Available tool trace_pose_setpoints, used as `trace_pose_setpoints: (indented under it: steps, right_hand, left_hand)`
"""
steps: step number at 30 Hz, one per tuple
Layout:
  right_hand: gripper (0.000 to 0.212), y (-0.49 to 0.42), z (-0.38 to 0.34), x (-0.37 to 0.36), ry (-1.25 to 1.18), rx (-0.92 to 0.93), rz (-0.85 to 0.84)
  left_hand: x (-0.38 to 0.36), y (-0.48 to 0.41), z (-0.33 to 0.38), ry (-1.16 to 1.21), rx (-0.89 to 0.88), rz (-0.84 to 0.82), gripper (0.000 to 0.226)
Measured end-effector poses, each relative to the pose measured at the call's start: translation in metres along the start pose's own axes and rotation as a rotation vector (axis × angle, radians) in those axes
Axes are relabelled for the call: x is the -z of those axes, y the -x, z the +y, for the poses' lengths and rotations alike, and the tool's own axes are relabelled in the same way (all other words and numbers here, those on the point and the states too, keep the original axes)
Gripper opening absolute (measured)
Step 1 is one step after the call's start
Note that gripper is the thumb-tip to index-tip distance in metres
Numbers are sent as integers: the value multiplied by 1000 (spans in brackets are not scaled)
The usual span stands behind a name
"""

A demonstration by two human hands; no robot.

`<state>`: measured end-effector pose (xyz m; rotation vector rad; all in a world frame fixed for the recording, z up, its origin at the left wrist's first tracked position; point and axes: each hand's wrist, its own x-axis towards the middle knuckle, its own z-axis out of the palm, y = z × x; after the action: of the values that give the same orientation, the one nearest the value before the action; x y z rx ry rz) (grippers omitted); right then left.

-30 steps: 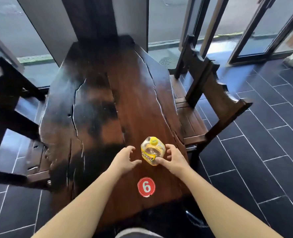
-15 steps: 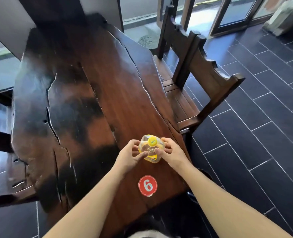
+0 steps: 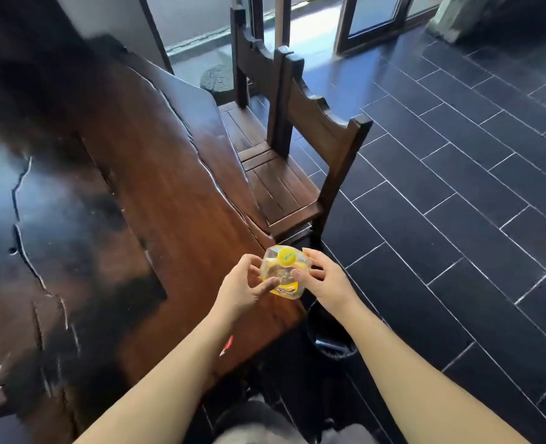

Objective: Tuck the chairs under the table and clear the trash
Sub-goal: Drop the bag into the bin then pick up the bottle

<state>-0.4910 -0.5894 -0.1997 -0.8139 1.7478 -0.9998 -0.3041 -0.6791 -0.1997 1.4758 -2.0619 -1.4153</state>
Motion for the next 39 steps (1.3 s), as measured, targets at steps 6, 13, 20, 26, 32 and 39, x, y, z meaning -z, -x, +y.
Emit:
trace_pose_setpoints:
  steps: [6, 13, 20, 26, 32, 39]
  right_hand:
    - [64, 35, 43, 90, -73, -14, -41]
    - [66, 65, 106, 166, -85, -100, -24]
    - [50, 34, 188, 162, -119, -208, -55]
    - [65, -26, 296, 144, -70, -263, -53]
    - [70, -92, 421, 110, -123, -309, -28]
    - [71, -138, 536, 69, -189, -384, -11]
  left_hand:
    - [-92, 29, 42, 30, -2, 1, 37]
    - [-191, 37, 55, 12, -3, -112, 58]
    - [-255, 21, 0, 52, 130, -98, 37]
    - [-316, -34, -85, 125, 211, -157, 36]
    - [-385, -97, -194, 174, 247, -204, 42]
    - [-445, -131, -294, 172, 318, -262, 47]
